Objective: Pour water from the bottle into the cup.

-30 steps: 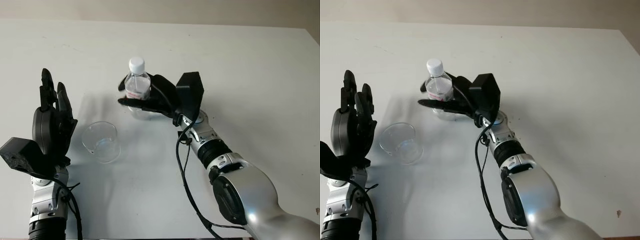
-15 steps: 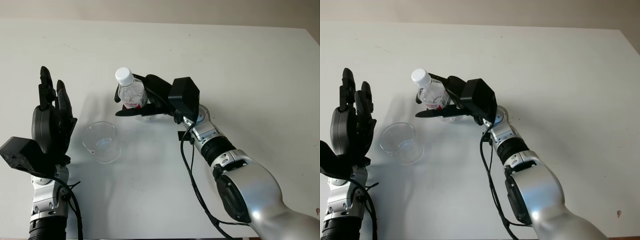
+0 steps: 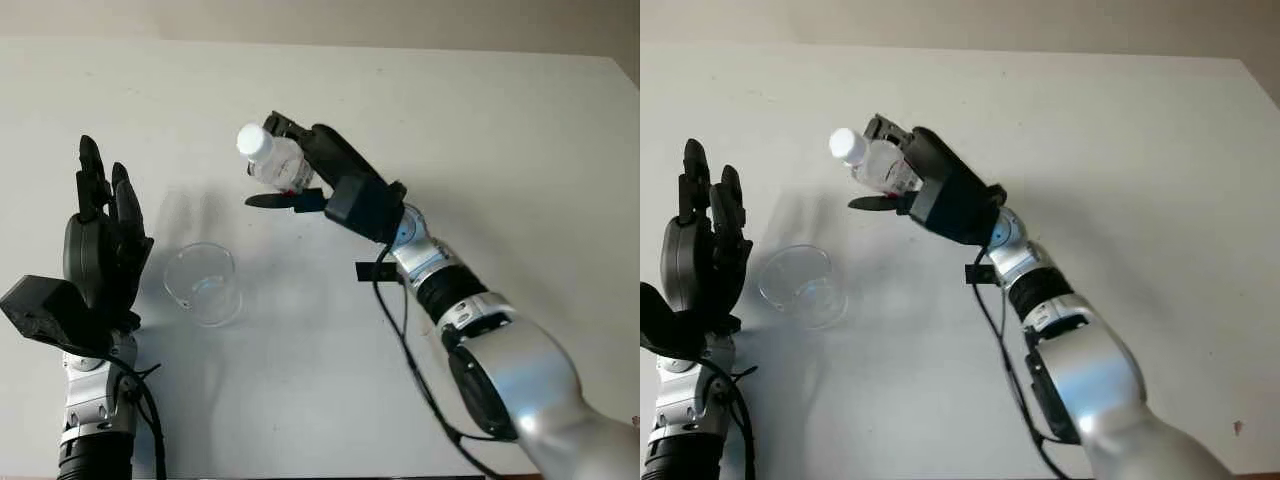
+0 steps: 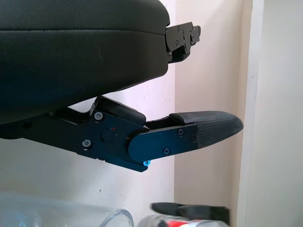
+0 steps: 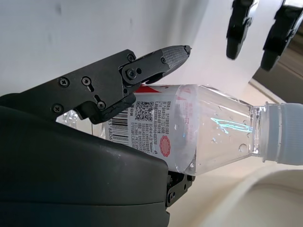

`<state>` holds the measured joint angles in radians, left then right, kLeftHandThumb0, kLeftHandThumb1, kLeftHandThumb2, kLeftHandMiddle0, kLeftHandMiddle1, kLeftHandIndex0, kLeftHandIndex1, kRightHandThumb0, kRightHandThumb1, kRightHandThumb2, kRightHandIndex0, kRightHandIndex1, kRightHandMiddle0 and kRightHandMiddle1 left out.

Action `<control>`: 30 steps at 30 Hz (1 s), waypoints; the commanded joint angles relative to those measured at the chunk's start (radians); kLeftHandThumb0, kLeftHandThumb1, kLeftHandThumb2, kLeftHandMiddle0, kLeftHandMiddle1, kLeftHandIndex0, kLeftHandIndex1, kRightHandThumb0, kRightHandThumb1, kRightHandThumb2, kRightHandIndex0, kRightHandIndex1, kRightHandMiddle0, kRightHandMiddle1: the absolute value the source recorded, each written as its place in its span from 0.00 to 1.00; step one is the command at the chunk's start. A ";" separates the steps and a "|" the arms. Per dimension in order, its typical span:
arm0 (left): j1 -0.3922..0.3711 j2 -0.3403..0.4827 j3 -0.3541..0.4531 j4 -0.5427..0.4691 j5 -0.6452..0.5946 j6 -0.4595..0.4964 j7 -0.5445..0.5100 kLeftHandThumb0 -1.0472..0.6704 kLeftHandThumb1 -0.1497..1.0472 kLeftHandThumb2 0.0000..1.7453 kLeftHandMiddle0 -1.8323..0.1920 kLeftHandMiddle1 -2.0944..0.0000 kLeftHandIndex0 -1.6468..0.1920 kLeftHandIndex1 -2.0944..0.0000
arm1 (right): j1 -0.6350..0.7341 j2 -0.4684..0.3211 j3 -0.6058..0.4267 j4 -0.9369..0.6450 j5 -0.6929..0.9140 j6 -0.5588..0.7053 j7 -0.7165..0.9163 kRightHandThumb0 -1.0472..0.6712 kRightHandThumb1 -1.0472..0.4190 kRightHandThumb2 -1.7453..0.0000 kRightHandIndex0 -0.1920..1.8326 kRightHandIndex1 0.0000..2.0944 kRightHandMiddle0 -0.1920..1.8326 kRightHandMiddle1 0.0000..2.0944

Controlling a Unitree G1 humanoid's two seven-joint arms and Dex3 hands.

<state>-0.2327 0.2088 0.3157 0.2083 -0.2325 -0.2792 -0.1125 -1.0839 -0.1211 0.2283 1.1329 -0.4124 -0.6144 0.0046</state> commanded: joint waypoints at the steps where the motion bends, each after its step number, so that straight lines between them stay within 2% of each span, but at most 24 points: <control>1: -0.006 -0.006 -0.002 0.000 -0.001 -0.010 0.002 0.15 1.00 0.32 0.95 0.97 0.98 0.97 | -0.051 -0.013 0.042 -0.034 -0.060 -0.021 -0.066 0.57 0.01 0.90 0.60 1.00 0.43 1.00; 6: -0.006 -0.011 -0.002 0.000 0.001 -0.010 0.004 0.14 1.00 0.32 0.95 0.98 0.98 0.97 | -0.102 -0.027 0.146 -0.014 -0.214 -0.021 -0.248 0.59 0.02 0.90 0.60 1.00 0.41 1.00; 7: -0.007 -0.012 -0.003 0.000 0.003 -0.010 0.006 0.14 1.00 0.32 0.95 0.98 0.98 0.97 | -0.107 -0.027 0.158 -0.009 -0.230 -0.024 -0.273 0.60 0.05 0.85 0.62 1.00 0.43 1.00; 9: -0.007 -0.014 -0.003 0.000 0.004 -0.011 0.010 0.14 1.00 0.32 0.95 0.97 0.98 0.97 | -0.118 -0.028 0.188 0.002 -0.264 -0.025 -0.318 0.60 0.18 0.65 0.63 1.00 0.45 1.00; 11: -0.006 -0.014 -0.004 0.000 0.006 -0.013 0.014 0.14 1.00 0.32 0.95 0.97 0.98 0.97 | -0.130 -0.027 0.225 0.010 -0.307 -0.022 -0.362 0.58 0.24 0.57 0.63 1.00 0.45 1.00; 18: -0.008 -0.017 -0.005 0.007 0.006 -0.019 0.019 0.14 1.00 0.32 0.95 0.97 0.98 0.97 | -0.138 -0.014 0.286 0.026 -0.353 -0.041 -0.439 0.54 0.19 0.64 0.65 1.00 0.42 1.00; 21: -0.009 -0.017 -0.004 0.009 0.004 -0.019 0.021 0.14 1.00 0.31 0.95 0.97 0.97 0.97 | -0.134 -0.018 0.308 0.027 -0.377 -0.059 -0.498 0.54 0.18 0.64 0.66 1.00 0.44 1.00; 30: -0.020 -0.018 -0.003 0.019 -0.001 -0.020 0.023 0.14 1.00 0.31 0.95 0.97 0.97 0.97 | -0.137 -0.041 0.370 0.052 -0.436 -0.151 -0.665 0.54 0.27 0.48 0.65 1.00 0.49 1.00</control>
<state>-0.2456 0.1962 0.3117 0.2256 -0.2322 -0.2882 -0.0918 -1.1960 -0.1559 0.5906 1.1825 -0.8402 -0.7485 -0.6371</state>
